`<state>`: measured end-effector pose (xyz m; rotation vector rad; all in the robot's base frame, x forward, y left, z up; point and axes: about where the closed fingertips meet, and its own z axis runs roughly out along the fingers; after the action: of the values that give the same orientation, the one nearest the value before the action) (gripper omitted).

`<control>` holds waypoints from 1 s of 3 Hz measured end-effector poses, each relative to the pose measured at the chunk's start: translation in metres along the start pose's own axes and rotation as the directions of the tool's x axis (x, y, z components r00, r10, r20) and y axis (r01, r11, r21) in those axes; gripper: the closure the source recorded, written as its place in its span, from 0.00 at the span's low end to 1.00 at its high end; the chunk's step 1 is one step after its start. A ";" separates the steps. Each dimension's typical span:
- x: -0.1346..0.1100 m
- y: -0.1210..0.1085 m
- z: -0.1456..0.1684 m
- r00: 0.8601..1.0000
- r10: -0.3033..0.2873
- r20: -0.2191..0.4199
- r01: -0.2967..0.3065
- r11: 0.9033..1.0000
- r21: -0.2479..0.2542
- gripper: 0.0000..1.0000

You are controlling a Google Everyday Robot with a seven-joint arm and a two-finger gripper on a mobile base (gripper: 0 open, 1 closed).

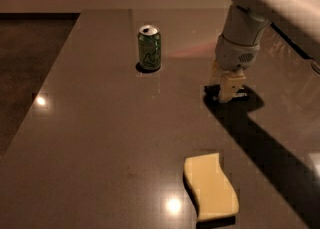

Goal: Move rxbar chocolate near green can

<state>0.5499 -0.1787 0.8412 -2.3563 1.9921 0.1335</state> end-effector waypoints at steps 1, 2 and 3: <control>0.000 0.000 0.000 1.000 0.000 0.000 0.000 1.000 0.000 1.00; -0.034 -0.018 -0.015 0.999 -0.006 0.052 0.005 1.000 0.023 1.00; -0.067 -0.047 -0.025 0.994 0.014 0.112 -0.018 0.999 0.033 1.00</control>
Offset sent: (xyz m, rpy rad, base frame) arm 0.0192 0.0887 0.0531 0.1294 0.0172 0.0114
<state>0.5857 -0.1073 0.8724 -2.2600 1.9470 0.2254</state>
